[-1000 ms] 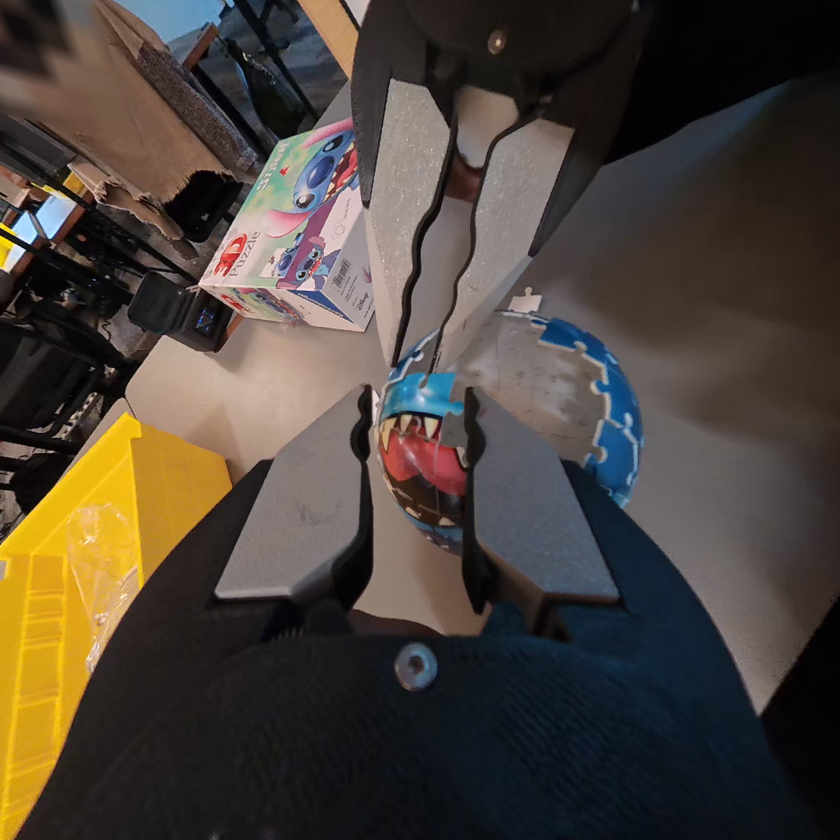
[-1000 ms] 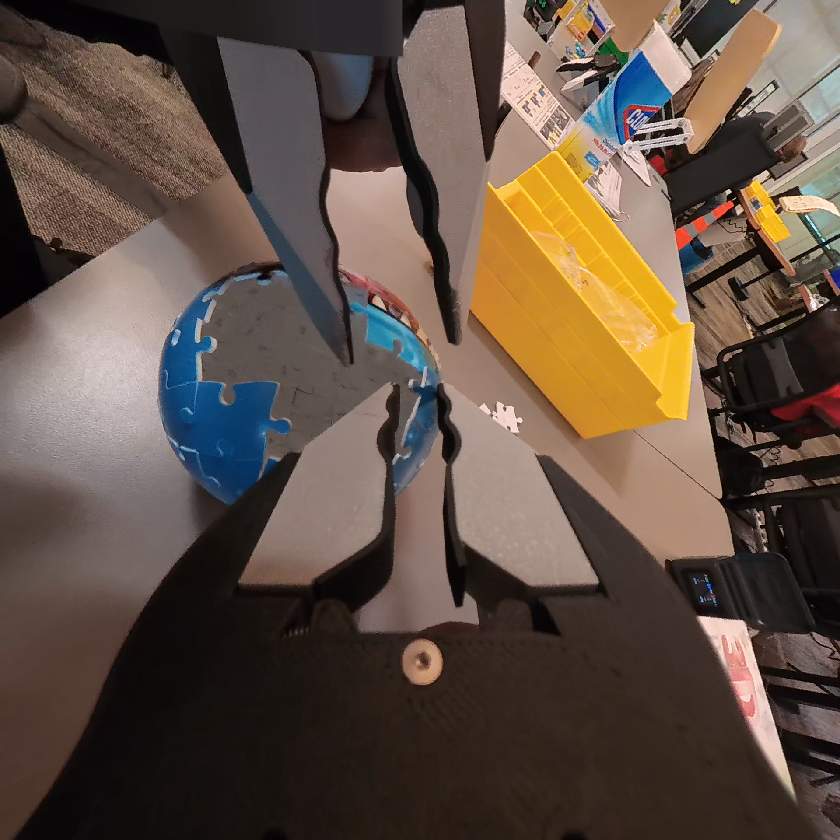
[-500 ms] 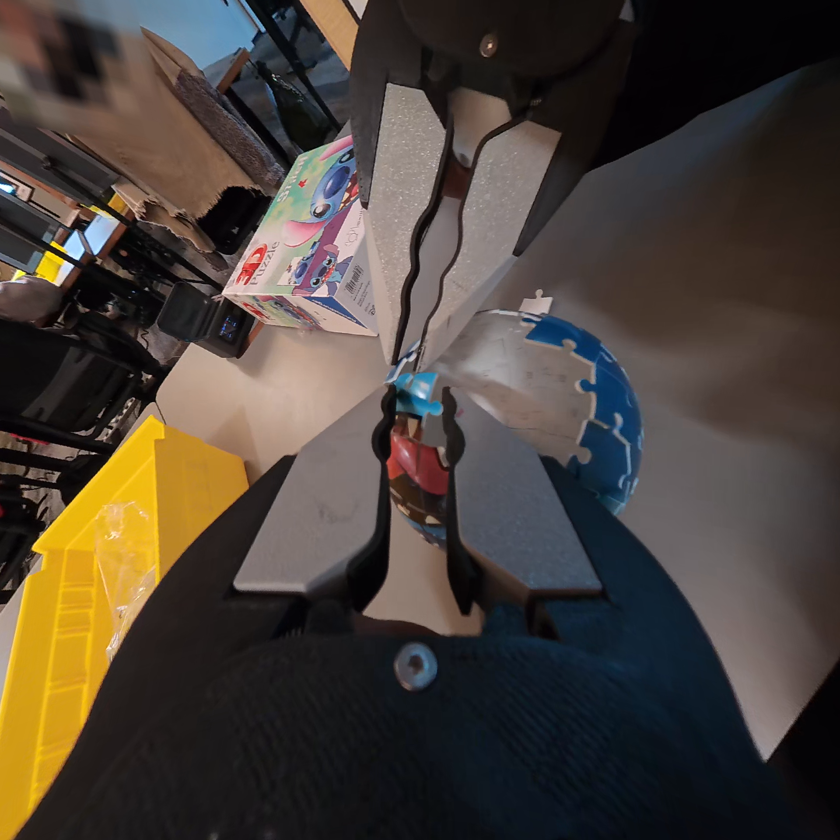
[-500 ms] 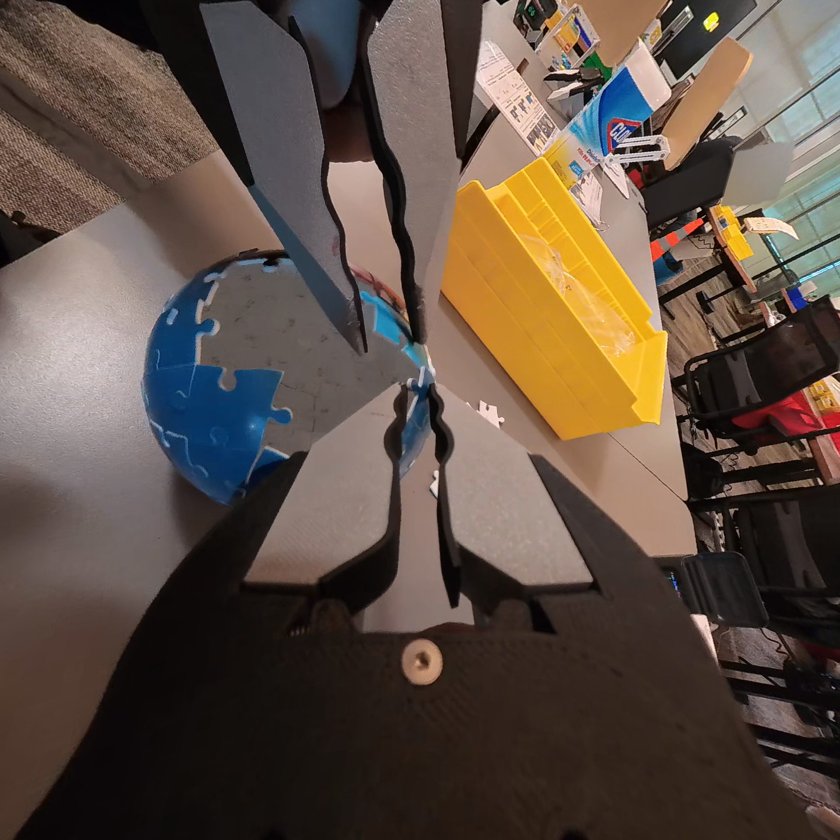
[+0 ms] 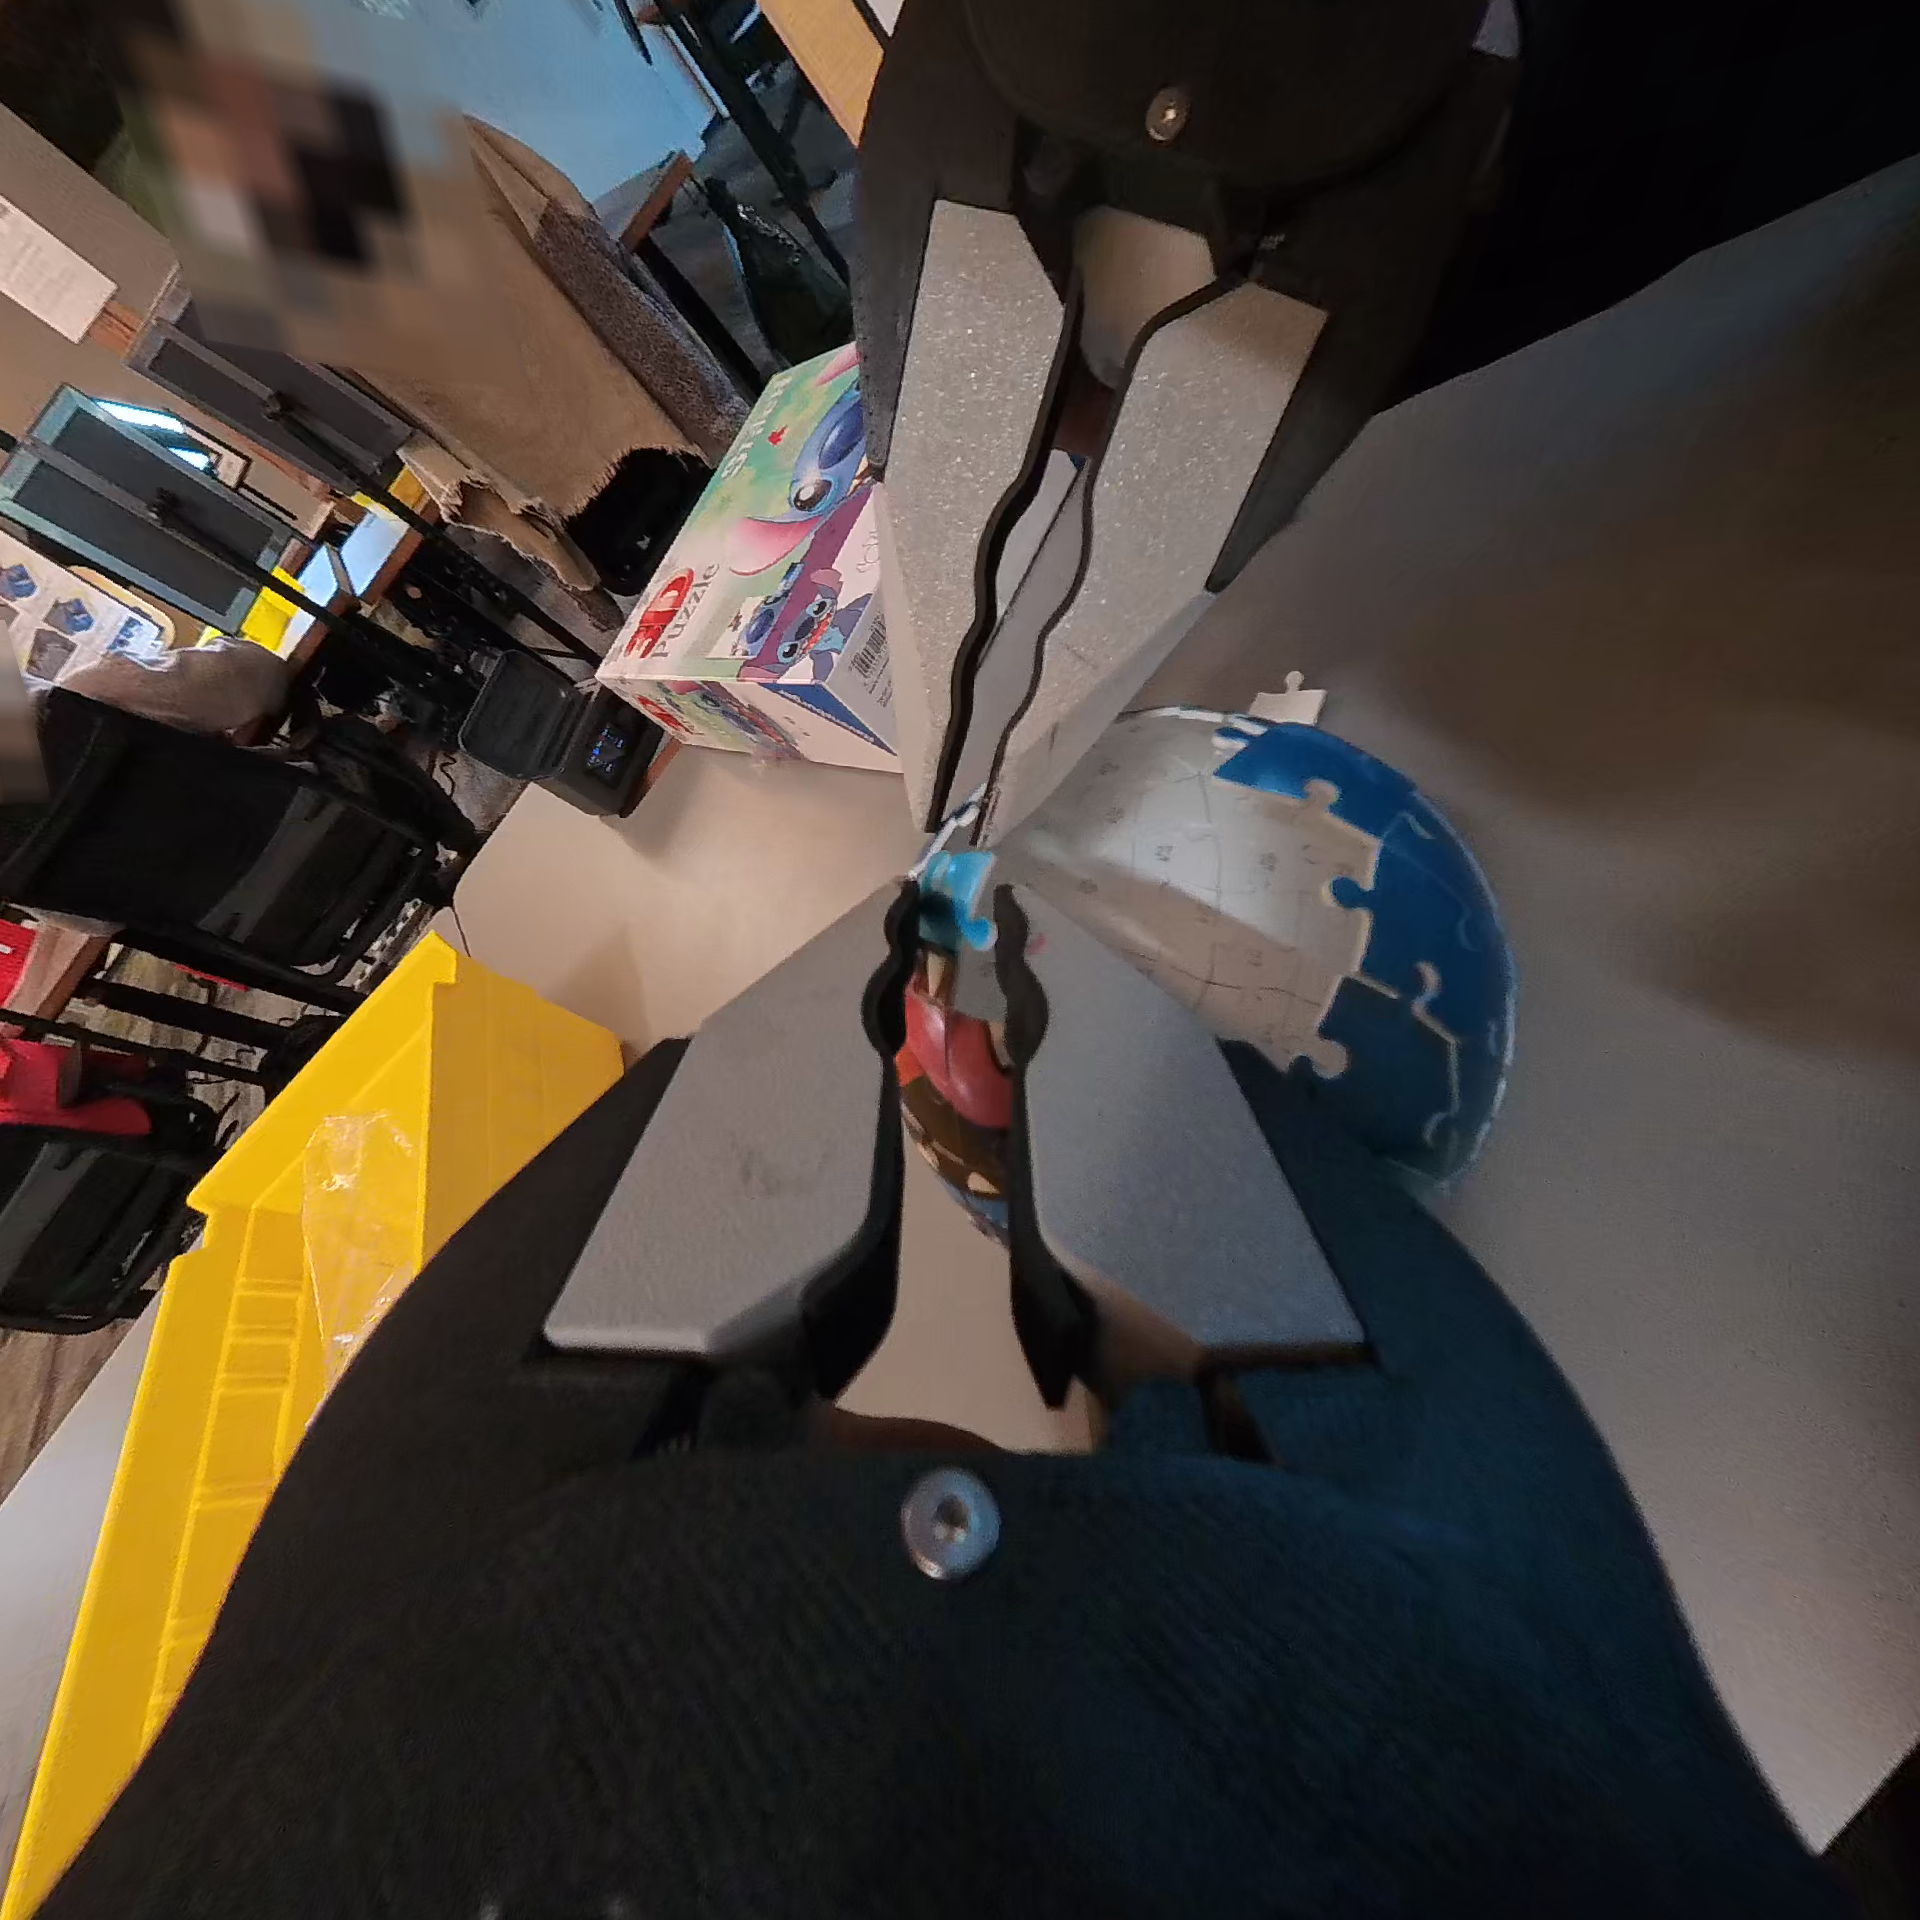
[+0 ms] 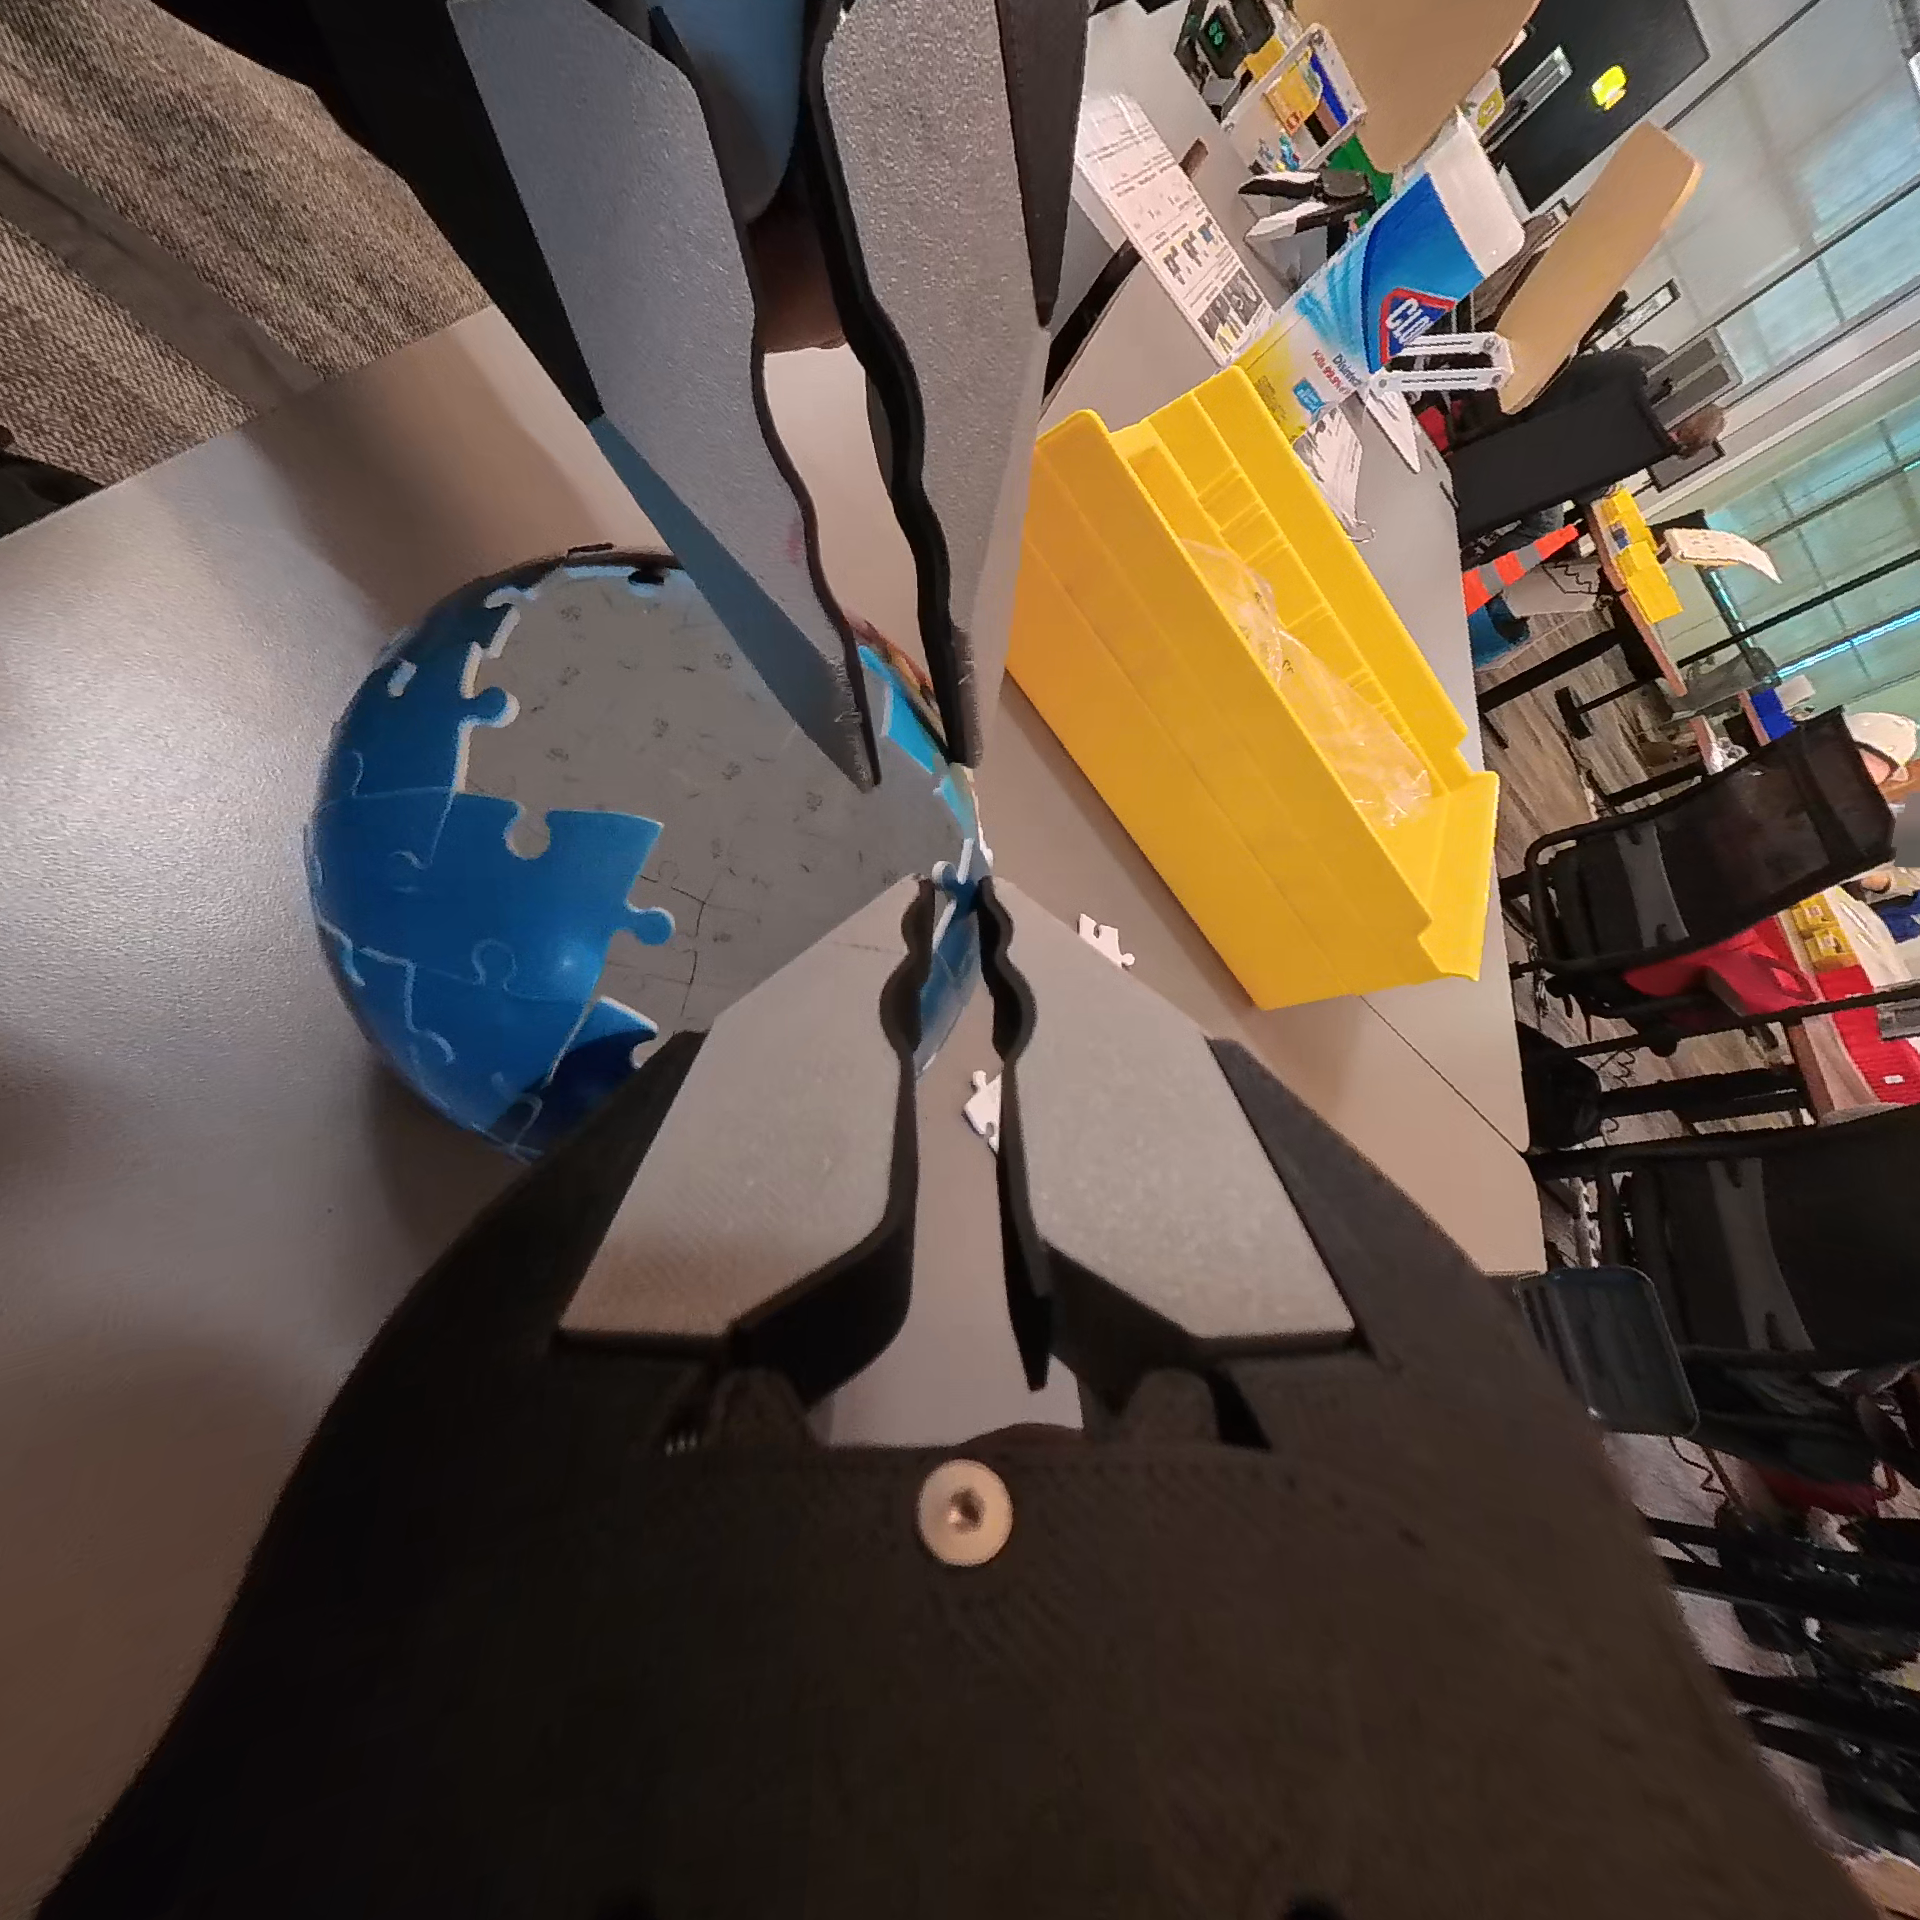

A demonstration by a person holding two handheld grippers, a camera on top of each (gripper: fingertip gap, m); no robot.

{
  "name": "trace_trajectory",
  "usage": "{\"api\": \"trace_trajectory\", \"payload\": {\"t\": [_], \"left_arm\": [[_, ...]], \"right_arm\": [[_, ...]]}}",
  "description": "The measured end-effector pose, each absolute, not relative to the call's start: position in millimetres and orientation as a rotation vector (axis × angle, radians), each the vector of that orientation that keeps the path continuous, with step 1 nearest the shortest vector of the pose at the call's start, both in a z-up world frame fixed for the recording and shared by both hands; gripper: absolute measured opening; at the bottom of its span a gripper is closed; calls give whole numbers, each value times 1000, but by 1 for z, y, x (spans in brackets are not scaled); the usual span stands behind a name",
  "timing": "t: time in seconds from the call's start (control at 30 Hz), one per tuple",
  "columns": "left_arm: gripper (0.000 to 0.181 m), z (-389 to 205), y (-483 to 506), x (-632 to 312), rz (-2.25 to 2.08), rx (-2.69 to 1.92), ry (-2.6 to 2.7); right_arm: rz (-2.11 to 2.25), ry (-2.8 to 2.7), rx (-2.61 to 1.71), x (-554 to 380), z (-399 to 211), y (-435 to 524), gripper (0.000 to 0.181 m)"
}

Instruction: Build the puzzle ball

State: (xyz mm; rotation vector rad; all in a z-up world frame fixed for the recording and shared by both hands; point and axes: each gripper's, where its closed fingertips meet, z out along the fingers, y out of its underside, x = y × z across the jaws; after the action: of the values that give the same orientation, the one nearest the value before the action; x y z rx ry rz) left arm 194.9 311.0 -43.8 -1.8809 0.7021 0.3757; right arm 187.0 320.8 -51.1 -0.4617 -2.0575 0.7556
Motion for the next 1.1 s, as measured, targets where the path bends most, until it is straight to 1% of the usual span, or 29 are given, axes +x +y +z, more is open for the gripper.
{"api": "trace_trajectory", "payload": {"t": [0.2, 0.4, 0.5, 0.57, 0.77, 0.87, 0.97, 1.1], "left_arm": [[9, -43, 312, 193, 441, -1861, 700], [9, -44, 313, 192, 434, -1859, 683], [19, -42, 314, 191, 432, -1855, 654], [23, -41, 314, 190, 422, -1858, 637], [23, -42, 313, 190, 395, -1861, 625], [20, -42, 314, 190, 383, -1862, 624], [22, -41, 313, 190, 402, -1854, 625], [25, -42, 312, 189, 394, -1858, 616]], "right_arm": [[765, -2053, -460, 187, -50, 322, 4], [775, -2039, -458, 188, -47, 320, 15], [779, -2035, -467, 187, -47, 321, 19], [777, -2036, -466, 186, -47, 320, 19], [734, -2040, -432, 182, -50, 318, 18], [687, -2028, -401, 179, -49, 318, 16], [666, -2030, -360, 178, -49, 314, 15], [599, -2037, -310, 177, -49, 317, 18]]}}
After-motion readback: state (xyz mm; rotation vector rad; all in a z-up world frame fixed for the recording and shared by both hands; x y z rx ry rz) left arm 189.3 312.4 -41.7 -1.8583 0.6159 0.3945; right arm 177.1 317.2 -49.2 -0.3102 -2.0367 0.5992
